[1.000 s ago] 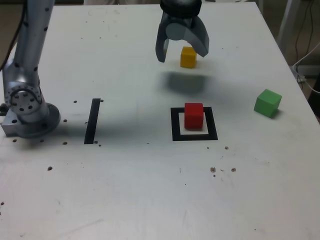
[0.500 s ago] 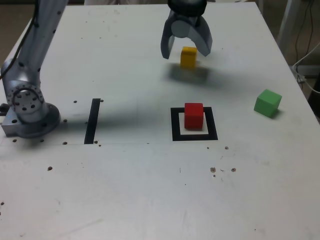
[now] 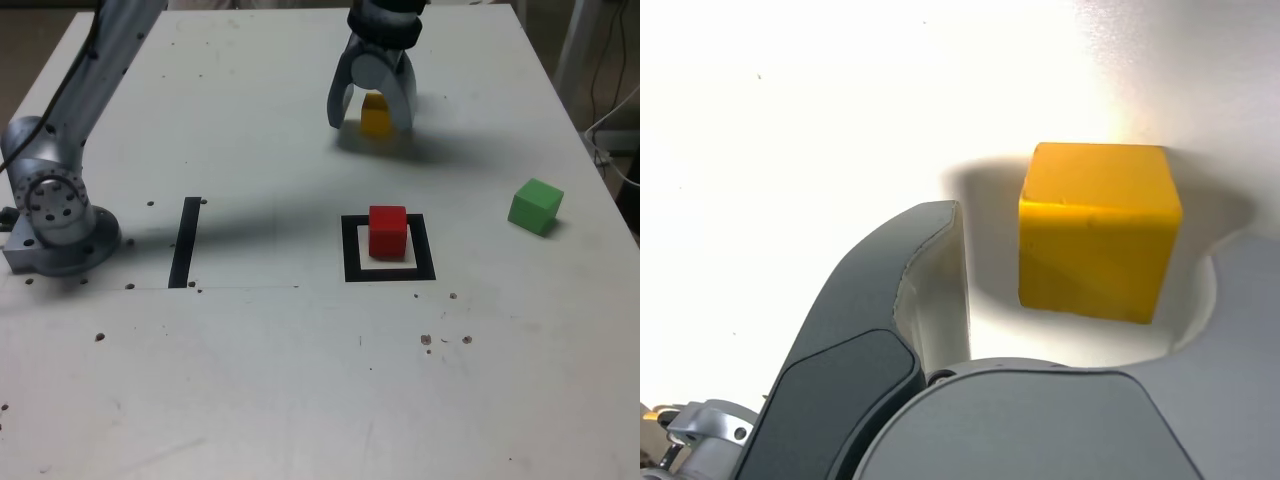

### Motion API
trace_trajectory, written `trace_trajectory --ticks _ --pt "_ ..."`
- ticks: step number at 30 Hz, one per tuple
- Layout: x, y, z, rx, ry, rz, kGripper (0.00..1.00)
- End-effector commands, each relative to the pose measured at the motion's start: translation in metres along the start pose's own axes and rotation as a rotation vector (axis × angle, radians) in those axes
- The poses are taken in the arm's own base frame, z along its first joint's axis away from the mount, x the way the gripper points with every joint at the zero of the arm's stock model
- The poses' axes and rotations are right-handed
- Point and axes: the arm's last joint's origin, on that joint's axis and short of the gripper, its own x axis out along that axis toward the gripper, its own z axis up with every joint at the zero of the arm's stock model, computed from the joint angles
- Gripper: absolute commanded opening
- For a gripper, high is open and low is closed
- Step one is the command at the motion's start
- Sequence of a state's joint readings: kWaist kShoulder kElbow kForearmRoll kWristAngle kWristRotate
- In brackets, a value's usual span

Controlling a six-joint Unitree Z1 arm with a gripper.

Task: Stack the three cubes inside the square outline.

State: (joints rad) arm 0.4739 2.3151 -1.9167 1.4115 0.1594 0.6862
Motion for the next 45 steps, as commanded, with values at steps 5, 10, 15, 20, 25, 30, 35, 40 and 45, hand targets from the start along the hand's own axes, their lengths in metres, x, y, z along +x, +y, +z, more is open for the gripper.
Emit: trace_trajectory --ticks 5,10,15,20,25,30,35,40,45 --pt "-0.002 -0.001 0.003 0.002 -0.002 0.005 0.4" --pt "-0.004 -0.005 0.006 0.012 -0.006 0.009 0.33" --pt "-0.003 -0.007 0.008 0.019 -0.003 0.009 0.32" --pt "-0.003 -0.009 0.009 0.02 -0.001 0.01 0.32" --pt "-0.007 -0.012 0.007 0.016 -0.005 0.018 0.31" --pt "-0.019 -0.025 0.003 0.004 -0.014 0.043 0.31" --pt "-0.039 -0.052 -0.008 -0.011 -0.04 0.064 0.31" --pt "-0.06 -0.092 -0.022 -0.036 -0.083 0.061 0.31" --pt "-0.079 -0.145 -0.031 -0.069 -0.139 0.052 0.31"
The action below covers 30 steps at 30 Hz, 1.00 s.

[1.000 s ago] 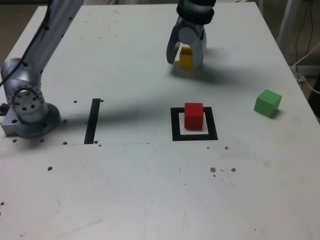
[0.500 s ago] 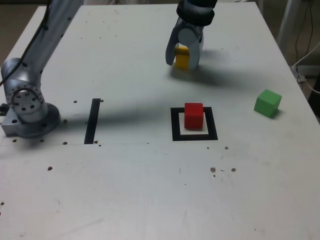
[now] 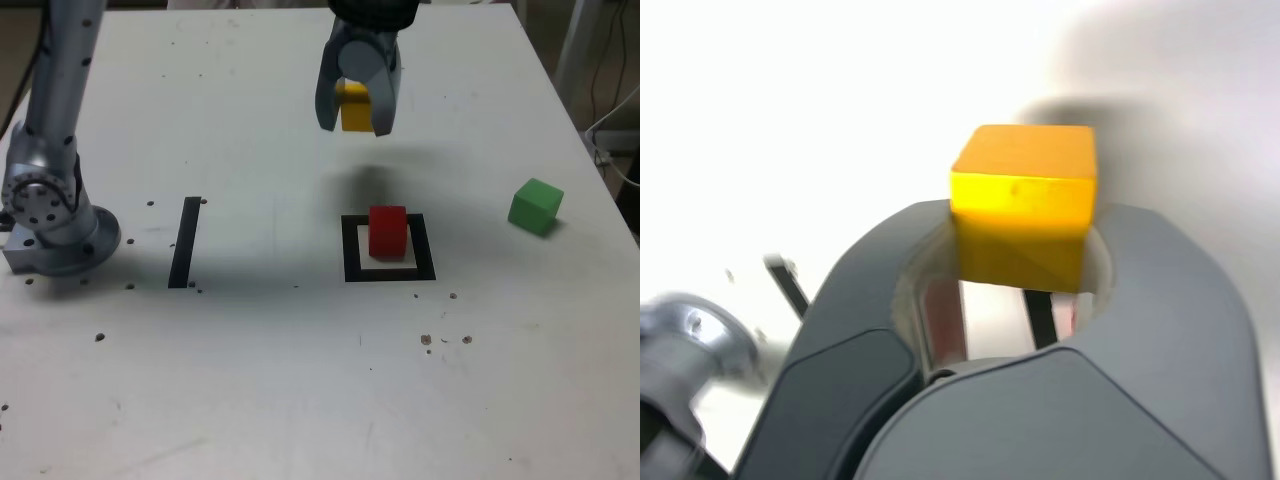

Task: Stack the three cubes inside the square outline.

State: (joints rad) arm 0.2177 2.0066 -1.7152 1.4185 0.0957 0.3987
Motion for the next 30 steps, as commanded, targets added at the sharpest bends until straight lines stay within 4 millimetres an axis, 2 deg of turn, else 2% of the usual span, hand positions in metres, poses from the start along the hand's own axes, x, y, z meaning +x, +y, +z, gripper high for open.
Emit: trace_trajectory --ticks 1,7,13,18,30 --pt "-0.011 -0.024 -0.005 -0.026 -0.029 -0.003 0.31" --pt "-0.023 -0.074 -0.003 -0.049 -0.056 -0.024 0.31" --pt "-0.018 -0.107 0.005 -0.062 -0.036 -0.051 0.31" --pt "-0.008 -0.118 0.012 -0.083 -0.006 -0.068 0.31" --pt "0.006 -0.121 0.032 -0.086 0.01 -0.084 0.31"
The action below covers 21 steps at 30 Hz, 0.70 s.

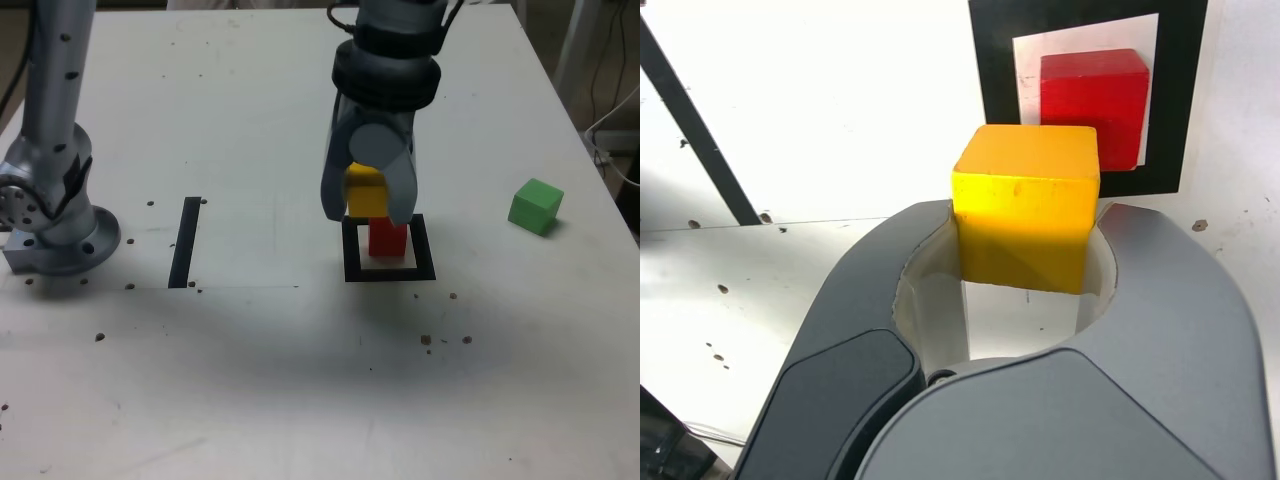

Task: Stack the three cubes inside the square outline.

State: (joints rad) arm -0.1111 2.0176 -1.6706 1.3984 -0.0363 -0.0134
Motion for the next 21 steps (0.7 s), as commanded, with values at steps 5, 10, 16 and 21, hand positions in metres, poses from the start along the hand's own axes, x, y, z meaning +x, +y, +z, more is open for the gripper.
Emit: trace_trajectory --ticks 5,10,16,21 --pt "0.005 -0.001 0.01 0.0 0.003 -0.004 0.31" --pt "0.009 -0.001 0.016 0.0 0.005 0.0 0.31" --pt "0.013 0.0 0.022 0.0 0.008 0.003 0.31" --pt "0.015 0.002 0.024 -0.005 0.009 0.005 0.31"
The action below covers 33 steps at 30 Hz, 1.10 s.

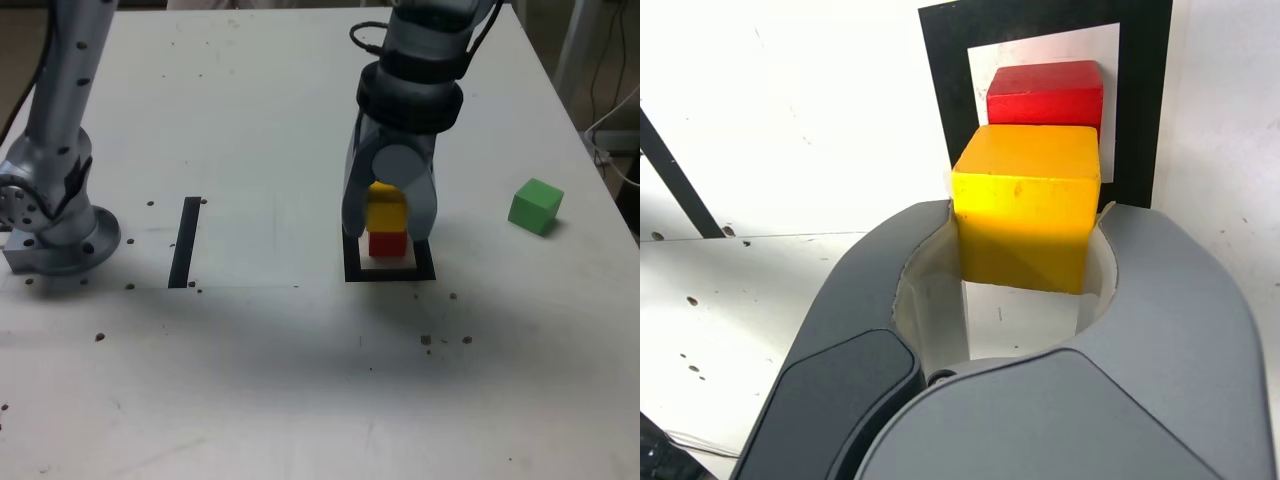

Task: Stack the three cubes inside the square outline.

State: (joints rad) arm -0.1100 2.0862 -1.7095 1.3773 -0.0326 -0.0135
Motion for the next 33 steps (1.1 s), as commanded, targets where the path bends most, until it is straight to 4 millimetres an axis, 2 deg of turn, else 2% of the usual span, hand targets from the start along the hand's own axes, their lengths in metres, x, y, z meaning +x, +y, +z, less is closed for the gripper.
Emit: trace_trajectory --ticks 1,4,6,8,13,15,17,25,33 --pt "0.001 0.002 0.002 -0.004 0.0 0.002 0.31" --pt "0.003 0.003 0.004 -0.007 -0.001 0.004 0.32" --pt "0.004 0.005 0.004 -0.008 -0.002 0.005 0.35" --pt "0.005 0.006 0.005 -0.007 -0.002 0.005 0.45" --pt "0.006 0.008 0.005 0.0 -0.002 0.004 0.8" --pt "0.007 0.009 0.004 0.001 -0.001 0.004 0.9" --pt "0.007 0.009 0.004 0.001 -0.001 0.005 0.96" --pt "0.001 0.01 -0.003 0.002 -0.012 0.03 0.99" --pt "-0.025 0.016 -0.015 0.015 -0.047 0.161 0.99"
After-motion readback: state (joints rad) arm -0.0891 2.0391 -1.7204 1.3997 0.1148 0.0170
